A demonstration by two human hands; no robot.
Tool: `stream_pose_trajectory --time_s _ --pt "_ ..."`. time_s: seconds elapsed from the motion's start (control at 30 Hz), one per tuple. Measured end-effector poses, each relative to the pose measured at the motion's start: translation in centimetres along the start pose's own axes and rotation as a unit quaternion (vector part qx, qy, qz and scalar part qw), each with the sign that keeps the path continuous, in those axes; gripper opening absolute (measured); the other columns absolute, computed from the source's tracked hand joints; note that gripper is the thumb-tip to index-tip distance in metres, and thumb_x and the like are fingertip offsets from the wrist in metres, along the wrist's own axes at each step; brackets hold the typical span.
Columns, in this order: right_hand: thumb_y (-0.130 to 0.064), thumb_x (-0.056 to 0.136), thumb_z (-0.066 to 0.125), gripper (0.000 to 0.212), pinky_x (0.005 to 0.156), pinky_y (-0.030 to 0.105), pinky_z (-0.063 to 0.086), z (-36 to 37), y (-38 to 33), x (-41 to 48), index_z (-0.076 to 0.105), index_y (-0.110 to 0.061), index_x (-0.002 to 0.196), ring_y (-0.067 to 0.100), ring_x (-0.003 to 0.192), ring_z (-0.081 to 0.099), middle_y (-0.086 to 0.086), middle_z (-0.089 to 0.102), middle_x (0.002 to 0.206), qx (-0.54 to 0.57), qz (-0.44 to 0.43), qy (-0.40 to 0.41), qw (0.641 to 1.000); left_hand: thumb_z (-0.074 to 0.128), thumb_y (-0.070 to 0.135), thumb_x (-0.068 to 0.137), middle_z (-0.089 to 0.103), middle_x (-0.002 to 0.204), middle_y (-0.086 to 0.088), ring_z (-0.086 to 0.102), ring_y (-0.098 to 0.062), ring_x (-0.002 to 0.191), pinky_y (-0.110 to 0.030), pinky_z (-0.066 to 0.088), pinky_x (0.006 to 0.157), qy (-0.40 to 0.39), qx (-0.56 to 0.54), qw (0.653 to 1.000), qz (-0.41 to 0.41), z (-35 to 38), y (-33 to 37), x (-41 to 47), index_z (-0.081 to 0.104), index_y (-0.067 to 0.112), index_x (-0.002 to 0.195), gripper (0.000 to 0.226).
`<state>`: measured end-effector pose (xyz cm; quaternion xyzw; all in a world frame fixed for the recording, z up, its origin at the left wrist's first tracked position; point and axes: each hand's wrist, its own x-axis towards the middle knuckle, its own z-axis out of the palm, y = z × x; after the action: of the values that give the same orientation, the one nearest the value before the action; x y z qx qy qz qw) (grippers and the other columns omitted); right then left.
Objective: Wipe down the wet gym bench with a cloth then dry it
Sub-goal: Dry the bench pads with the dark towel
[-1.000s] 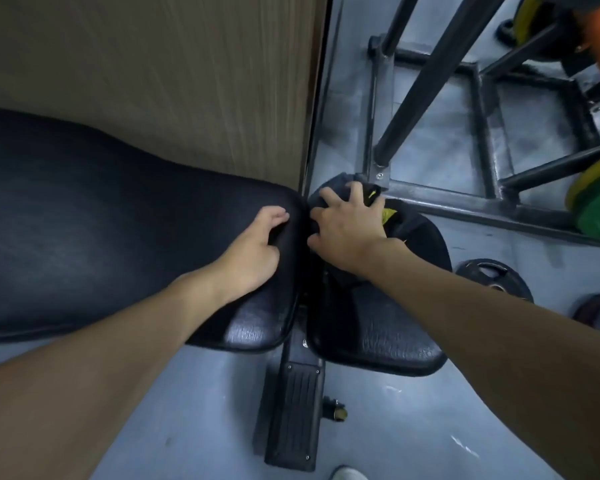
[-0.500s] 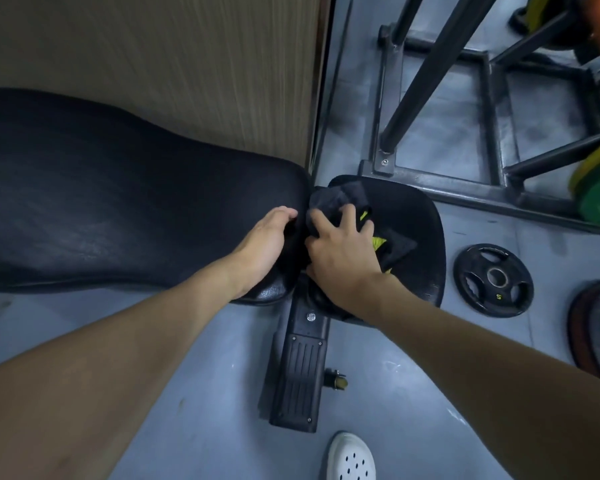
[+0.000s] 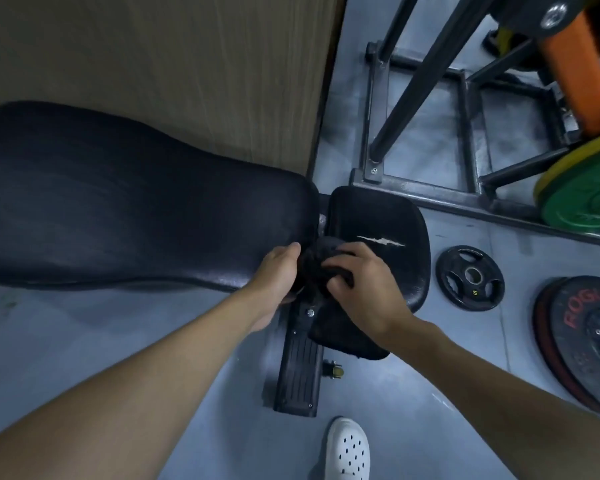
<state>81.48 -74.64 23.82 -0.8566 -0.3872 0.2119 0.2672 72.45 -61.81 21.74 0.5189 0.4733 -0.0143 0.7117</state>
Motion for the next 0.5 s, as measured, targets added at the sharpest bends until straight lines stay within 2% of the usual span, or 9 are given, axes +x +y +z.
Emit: stream_pose_trajectory --time_s 0.03,0.1,0.17,0.2,0.27,0.33,0.4,0.47,0.5 --pt "-0.010 0.088 0.061 0.030 0.104 0.039 0.043 -0.5 -1.2 0.1 0.073 -0.016 0.115 0.022 0.118 0.053 0.000 0.055 0.130 0.050 0.007 0.026 0.998 0.043 0.054 0.097 0.070 0.111 -0.008 0.066 -0.024 0.097 -0.040 0.053 0.084 -0.026 -0.039 0.998 -0.037 -0.6 0.6 -0.8 0.066 0.023 0.099 0.039" --pt "-0.010 0.087 0.061 0.033 0.105 0.031 0.042 -0.8 -4.8 0.8 0.070 -0.015 0.119 0.016 0.119 0.053 0.000 0.053 0.130 0.101 0.004 0.042 0.994 0.046 0.066 0.091 0.072 0.108 -0.008 0.068 -0.023 0.096 -0.038 0.053 0.084 -0.112 -0.128 0.983 -0.069 -2.6 2.4 -2.7 0.072 0.020 0.107 0.055" --pt "-0.025 0.083 0.060 0.047 0.109 0.035 0.039 -0.3 -9.2 1.7 0.060 -0.020 0.130 0.017 0.125 0.048 -0.001 0.045 0.135 0.124 -0.033 0.039 0.991 0.051 0.066 0.088 0.072 0.112 -0.008 0.068 -0.021 0.104 -0.037 0.050 0.092 -0.165 -0.187 0.967 -0.047 -5.7 4.5 -4.9 0.072 0.018 0.115 0.059" --pt "-0.036 0.080 0.058 0.061 0.112 0.039 0.036 0.3 -11.5 2.0 0.049 -0.024 0.139 0.017 0.130 0.042 -0.002 0.039 0.141 0.134 -0.054 0.020 0.989 0.056 0.062 0.088 0.071 0.116 -0.009 0.068 -0.022 0.108 -0.037 0.049 0.094 -0.172 -0.204 0.963 -0.035 -7.5 5.6 -6.0 0.071 0.017 0.118 0.056" --pt "-0.049 0.079 0.057 0.082 0.117 0.042 0.028 1.3 -16.2 2.7 0.022 -0.036 0.152 0.009 0.142 0.027 -0.011 0.025 0.153 0.169 -0.076 -0.046 0.982 0.062 0.049 0.089 0.070 0.120 -0.011 0.066 -0.024 0.112 -0.039 0.048 0.098 -0.165 -0.230 0.959 -0.022 -11.8 7.1 -7.7 0.068 0.013 0.122 0.049" --pt "-0.057 0.079 0.056 0.088 0.120 0.044 0.022 2.2 -21.2 3.7 0.009 -0.047 0.152 -0.003 0.142 0.020 -0.022 0.020 0.155 0.199 -0.085 -0.069 0.974 0.064 0.038 0.091 0.068 0.123 -0.014 0.065 -0.028 0.115 -0.043 0.045 0.103 -0.148 -0.259 0.954 -0.012 -16.9 7.8 -9.1 0.067 0.010 0.124 0.043" --pt "-0.066 0.073 0.060 0.096 0.118 0.042 0.026 3.6 -25.8 5.2 0.007 -0.047 0.151 -0.002 0.142 0.024 -0.020 0.024 0.156 0.215 -0.055 -0.032 0.975 0.064 0.034 0.091 0.066 0.124 -0.016 0.064 -0.030 0.116 -0.044 0.043 0.106 -0.121 -0.288 0.950 -0.001 -22.6 8.4 -10.6 0.068 0.008 0.122 0.041" --pt "-0.071 0.064 0.074 0.114 0.112 0.042 0.037 5.4 -30.9 6.9 0.010 -0.040 0.153 0.008 0.140 0.037 -0.011 0.034 0.156 0.286 0.042 -0.087 0.953 0.062 0.035 0.090 0.066 0.126 -0.016 0.062 -0.030 0.118 -0.041 0.042 0.108 -0.102 -0.308 0.946 0.006 -28.5 9.1 -12.4 0.066 0.006 0.124 0.045" --pt "-0.069 0.061 0.081 0.117 0.108 0.043 0.043 6.4 -33.4 7.6 0.019 -0.032 0.154 0.014 0.134 0.048 -0.006 0.047 0.150 0.327 0.092 -0.140 0.930 0.061 0.037 0.090 0.065 0.126 -0.016 0.061 -0.029 0.120 -0.040 0.041 0.108 -0.096 -0.308 0.946 0.011 -31.5 9.5 -13.4 0.065 0.005 0.126 0.049"
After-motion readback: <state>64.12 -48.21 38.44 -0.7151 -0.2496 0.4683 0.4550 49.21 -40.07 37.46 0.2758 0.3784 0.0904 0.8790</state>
